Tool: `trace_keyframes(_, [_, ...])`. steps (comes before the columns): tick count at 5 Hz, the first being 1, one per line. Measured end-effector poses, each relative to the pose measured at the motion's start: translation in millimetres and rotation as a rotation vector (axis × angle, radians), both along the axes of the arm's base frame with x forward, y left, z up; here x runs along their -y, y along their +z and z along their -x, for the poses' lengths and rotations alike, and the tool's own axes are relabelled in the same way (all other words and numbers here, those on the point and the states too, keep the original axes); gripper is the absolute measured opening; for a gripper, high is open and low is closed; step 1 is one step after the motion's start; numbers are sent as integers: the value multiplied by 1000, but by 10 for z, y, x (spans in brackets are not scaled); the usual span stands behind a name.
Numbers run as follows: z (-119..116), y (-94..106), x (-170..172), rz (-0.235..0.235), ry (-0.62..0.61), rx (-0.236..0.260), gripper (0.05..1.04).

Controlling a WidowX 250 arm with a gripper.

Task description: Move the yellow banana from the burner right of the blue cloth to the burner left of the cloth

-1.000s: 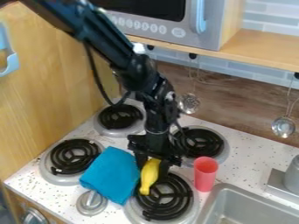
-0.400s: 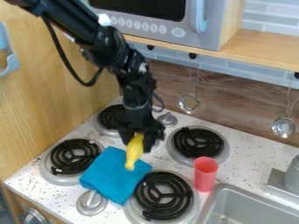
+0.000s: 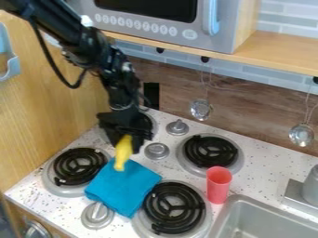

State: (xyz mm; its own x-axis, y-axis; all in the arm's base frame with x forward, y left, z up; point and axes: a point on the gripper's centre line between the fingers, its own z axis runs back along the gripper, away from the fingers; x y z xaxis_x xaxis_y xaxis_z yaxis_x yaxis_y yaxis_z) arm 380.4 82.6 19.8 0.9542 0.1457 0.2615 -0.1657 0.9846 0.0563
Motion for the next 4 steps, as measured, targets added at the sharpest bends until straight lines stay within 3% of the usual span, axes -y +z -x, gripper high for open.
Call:
trace_keyframes(2, [-105, -142, -253, 2, 37, -24, 671])
trace_keyframes(3, [-174, -197, -289, -21, -13, -35, 671])
trace_keyframes(4, [-223, -183, -361, -77, -65, -25, 671])
